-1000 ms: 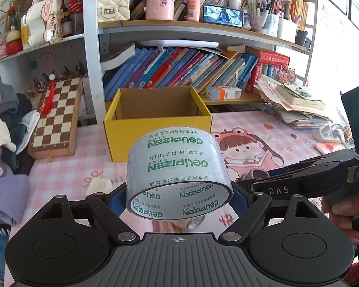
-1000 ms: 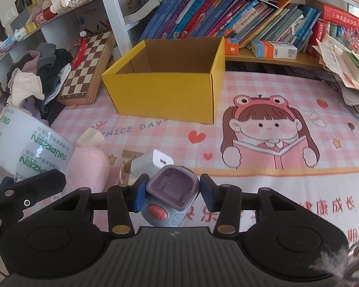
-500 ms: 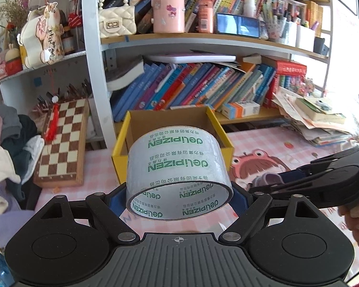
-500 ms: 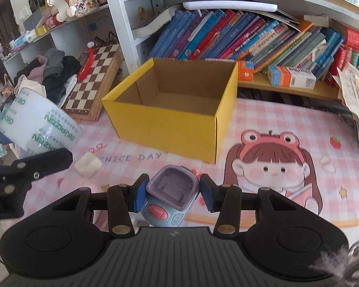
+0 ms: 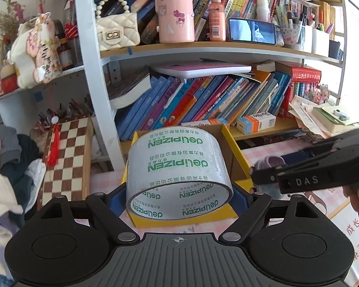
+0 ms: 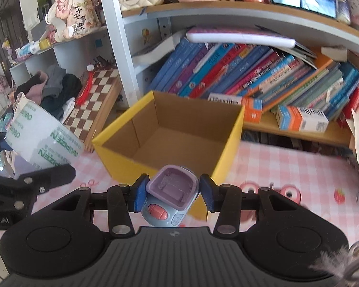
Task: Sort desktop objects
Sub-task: 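Drop the tape roll into the yellow box while the right tool releases the car inside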
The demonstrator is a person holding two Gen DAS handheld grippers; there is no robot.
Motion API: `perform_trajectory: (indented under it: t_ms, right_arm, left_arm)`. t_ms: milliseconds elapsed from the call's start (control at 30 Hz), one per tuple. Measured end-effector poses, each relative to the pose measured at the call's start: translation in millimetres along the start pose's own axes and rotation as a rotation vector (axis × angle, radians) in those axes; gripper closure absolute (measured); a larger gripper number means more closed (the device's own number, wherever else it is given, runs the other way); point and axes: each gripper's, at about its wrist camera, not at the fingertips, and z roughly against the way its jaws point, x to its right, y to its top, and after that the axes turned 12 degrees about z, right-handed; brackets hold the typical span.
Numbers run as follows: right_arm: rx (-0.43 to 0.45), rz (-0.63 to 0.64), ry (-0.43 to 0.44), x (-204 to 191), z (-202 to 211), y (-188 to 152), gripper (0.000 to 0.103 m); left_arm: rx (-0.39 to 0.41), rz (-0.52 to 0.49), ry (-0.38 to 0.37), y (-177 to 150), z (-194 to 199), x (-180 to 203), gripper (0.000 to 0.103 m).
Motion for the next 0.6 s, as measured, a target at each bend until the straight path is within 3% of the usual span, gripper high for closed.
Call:
perform_trajectory:
  t_ms: [367, 600]
  right_arm:
    - [0.015, 0.074, 0.004, 18, -37, 34, 0.059]
    - [-0.026, 0.109, -0.012, 30, -78, 48, 0.059]
  left_arm:
    - [0.023, -0.091, 0.019, 28, -40, 6, 0.017]
    - [-0.041, -0.097, 0.054, 39, -84, -6, 0.017]
